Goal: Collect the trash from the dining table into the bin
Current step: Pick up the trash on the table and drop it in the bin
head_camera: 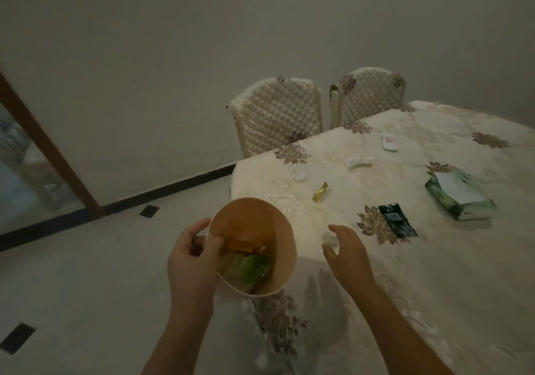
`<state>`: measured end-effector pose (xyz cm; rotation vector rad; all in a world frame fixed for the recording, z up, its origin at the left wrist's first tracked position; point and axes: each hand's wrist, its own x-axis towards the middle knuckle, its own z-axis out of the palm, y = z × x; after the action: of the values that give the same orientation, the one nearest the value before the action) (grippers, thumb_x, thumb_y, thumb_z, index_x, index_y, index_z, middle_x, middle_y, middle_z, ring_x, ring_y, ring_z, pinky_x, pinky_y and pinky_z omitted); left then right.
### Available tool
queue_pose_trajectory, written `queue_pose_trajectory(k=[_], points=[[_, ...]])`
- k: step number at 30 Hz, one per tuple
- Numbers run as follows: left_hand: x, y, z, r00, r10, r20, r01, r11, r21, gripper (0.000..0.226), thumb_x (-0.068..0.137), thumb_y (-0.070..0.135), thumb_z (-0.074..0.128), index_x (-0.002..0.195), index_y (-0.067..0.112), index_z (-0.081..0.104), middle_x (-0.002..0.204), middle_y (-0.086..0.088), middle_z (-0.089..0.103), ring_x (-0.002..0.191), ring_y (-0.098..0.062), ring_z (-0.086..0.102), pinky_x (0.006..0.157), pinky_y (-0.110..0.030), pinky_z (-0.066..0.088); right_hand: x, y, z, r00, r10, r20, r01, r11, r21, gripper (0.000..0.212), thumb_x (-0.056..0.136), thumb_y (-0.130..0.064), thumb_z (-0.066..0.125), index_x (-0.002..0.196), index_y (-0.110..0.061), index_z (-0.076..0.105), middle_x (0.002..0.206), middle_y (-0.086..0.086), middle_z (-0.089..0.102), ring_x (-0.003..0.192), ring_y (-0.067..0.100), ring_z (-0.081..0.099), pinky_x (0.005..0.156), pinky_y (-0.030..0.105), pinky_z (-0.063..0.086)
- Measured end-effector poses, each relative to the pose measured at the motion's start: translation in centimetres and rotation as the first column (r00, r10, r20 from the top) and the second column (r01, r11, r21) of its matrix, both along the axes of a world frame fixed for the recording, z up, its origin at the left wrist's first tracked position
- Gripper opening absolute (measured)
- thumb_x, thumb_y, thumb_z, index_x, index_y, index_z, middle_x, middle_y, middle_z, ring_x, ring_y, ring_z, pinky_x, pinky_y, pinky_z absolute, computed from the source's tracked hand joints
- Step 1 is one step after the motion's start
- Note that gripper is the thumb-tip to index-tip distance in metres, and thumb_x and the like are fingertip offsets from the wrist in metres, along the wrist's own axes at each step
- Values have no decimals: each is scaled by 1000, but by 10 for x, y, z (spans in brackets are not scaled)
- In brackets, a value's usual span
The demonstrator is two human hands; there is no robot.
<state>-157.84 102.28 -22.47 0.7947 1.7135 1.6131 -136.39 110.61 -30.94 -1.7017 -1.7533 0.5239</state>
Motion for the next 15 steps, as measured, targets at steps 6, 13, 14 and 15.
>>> queue_pose_trajectory(k=[6, 13, 14, 15], points=[[-8, 75, 10, 998, -63, -9, 63, 998, 18, 24, 84, 16, 62, 107, 21, 63, 81, -16, 59, 80, -26, 61, 66, -32, 51, 13, 46, -46, 995, -33, 99, 58, 964, -258, 51, 86, -9, 55, 133, -10, 36, 146, 19, 28, 133, 34, 27, 107, 43, 28], [-2, 123, 7, 993, -121, 4, 121, 993, -4, 21, 84, 14, 62, 103, 24, 61, 73, -7, 56, 74, -22, 59, 63, -28, 49, 16, 58, -59, 990, -100, 103, 114, 985, -131, 30, 77, 9, 58, 104, -3, 62, 108, 21, 64, 98, 38, 55, 83, 40, 43], [-1, 129, 5, 991, -131, 3, 131, 991, -9, 21, 84, 13, 62, 104, 23, 62, 70, -5, 55, 73, -21, 58, 64, -30, 49, 16, 60, -55, 988, -136, 75, 143, 984, -102, 29, 77, 9, 59, 103, -2, 63, 105, 21, 65, 97, 38, 56, 83, 40, 43], [0, 134, 4, 990, -140, 4, 140, 990, -14, 22, 84, 13, 62, 105, 21, 63, 69, -5, 54, 72, -22, 58, 64, -31, 49, 16, 63, -47, 985, -166, 44, 168, 984, -60, 28, 77, 8, 61, 103, -2, 63, 104, 21, 65, 97, 38, 57, 83, 40, 43]])
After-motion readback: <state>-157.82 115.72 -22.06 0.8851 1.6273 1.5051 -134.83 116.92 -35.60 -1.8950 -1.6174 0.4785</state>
